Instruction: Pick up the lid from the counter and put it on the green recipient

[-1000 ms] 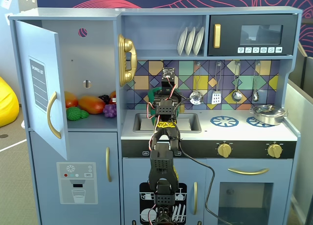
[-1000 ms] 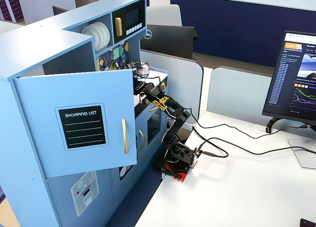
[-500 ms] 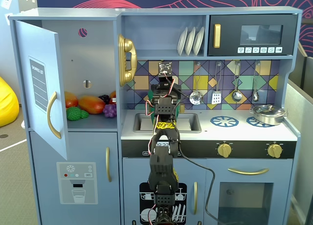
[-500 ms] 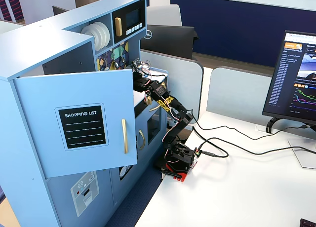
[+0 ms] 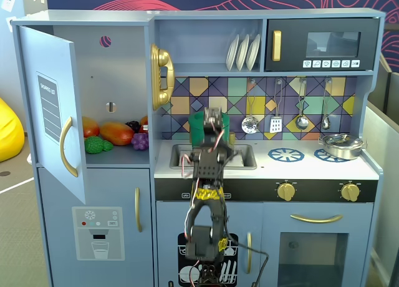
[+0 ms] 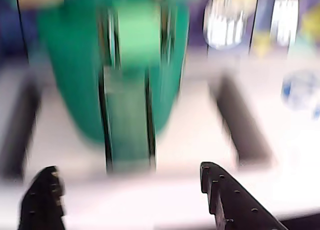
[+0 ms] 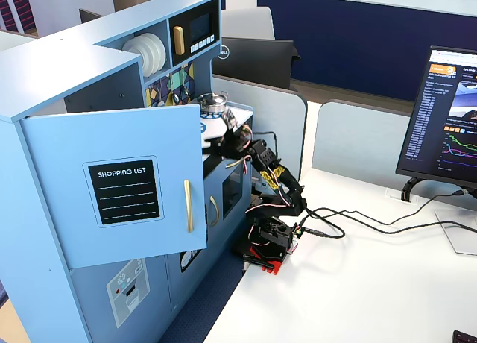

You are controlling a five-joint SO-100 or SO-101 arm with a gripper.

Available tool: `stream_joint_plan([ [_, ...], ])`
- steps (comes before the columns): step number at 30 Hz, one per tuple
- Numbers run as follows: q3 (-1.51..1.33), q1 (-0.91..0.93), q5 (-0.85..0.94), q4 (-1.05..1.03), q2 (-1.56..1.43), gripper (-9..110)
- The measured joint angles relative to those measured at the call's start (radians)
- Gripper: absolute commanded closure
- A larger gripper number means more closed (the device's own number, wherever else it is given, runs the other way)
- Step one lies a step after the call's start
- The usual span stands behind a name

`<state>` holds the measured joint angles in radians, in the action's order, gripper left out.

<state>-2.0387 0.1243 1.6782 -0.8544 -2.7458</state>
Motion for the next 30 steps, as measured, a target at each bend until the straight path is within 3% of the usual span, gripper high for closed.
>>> stream_joint_plan([
  [4,-0.27,0.002,0.014,-0.023,-0.149,101],
  [14,-0.778,-0.012,-0.098,-0.141,-0.302,101],
  [30,-0.96,-0.126,-0.199,-0.48,-0.425,100],
])
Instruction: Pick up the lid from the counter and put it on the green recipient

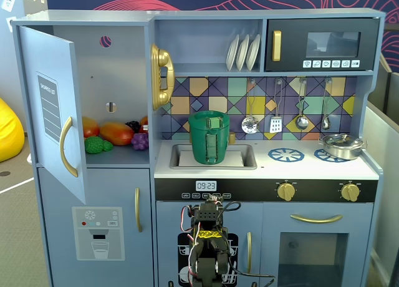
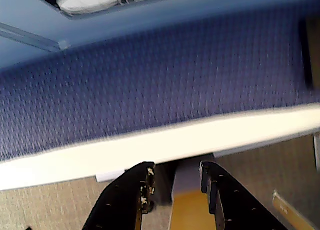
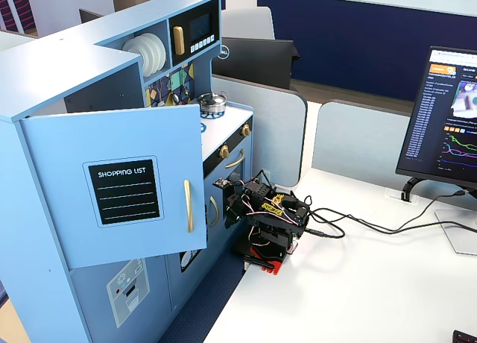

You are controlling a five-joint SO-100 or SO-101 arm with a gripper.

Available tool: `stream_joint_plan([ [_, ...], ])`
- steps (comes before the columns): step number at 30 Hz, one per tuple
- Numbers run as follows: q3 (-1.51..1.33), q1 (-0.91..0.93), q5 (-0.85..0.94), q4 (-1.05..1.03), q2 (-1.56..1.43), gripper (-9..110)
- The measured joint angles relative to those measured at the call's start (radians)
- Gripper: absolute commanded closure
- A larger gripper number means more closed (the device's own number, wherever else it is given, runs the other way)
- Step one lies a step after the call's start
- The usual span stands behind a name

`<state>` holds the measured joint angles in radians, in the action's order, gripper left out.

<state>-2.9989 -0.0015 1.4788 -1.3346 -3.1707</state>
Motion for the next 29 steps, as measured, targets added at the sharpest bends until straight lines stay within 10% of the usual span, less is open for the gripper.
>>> stream_joint_plan([
  [29,-0.002,-0.005,0.028,-0.012,-0.014,100],
])
